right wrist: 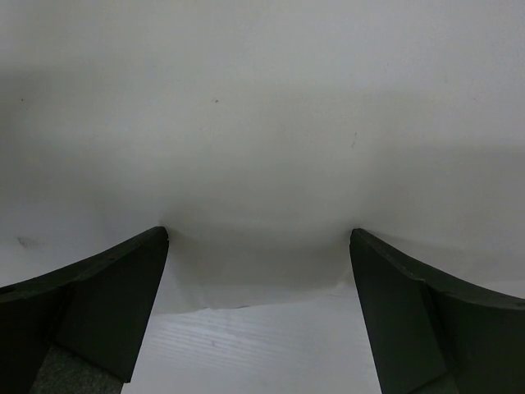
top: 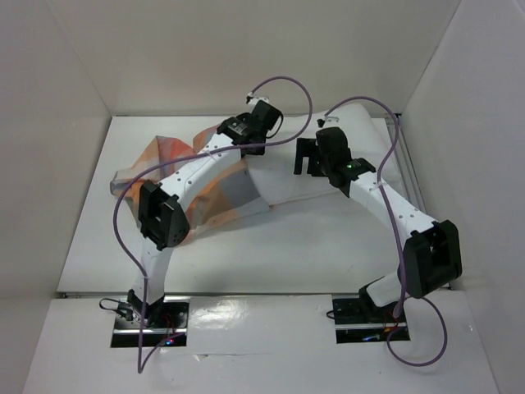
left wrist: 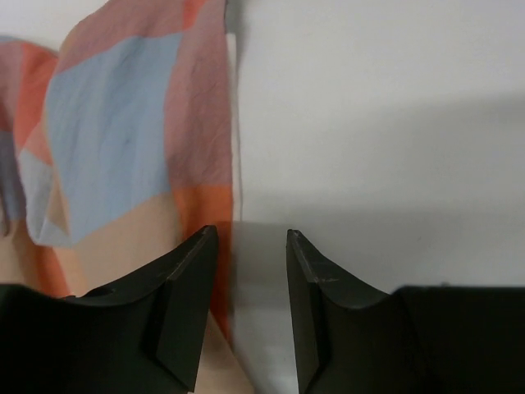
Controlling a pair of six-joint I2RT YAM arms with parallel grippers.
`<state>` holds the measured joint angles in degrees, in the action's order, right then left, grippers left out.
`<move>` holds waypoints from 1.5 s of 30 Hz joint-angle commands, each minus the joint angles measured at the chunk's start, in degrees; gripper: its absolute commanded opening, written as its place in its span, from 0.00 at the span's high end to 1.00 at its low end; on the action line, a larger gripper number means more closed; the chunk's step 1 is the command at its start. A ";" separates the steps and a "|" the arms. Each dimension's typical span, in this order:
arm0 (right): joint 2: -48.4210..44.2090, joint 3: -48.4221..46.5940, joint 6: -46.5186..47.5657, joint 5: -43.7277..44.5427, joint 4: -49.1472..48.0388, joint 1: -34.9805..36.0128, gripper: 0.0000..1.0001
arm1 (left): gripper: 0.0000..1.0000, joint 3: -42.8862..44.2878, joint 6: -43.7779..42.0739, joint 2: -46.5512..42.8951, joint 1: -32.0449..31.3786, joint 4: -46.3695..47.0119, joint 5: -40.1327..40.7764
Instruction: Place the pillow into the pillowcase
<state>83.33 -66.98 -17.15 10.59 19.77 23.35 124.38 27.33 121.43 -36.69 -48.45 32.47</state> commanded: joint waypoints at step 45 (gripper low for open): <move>2.81 2.90 -0.52 -5.84 -15.45 -2.18 1.00 | 1.00 1.03 6.85 -5.68 2.41 10.82 -48.86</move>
<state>88.25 -65.76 -18.11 15.14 13.06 19.84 122.02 30.48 115.00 -34.13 -45.01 -1.13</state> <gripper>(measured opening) 0.014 0.025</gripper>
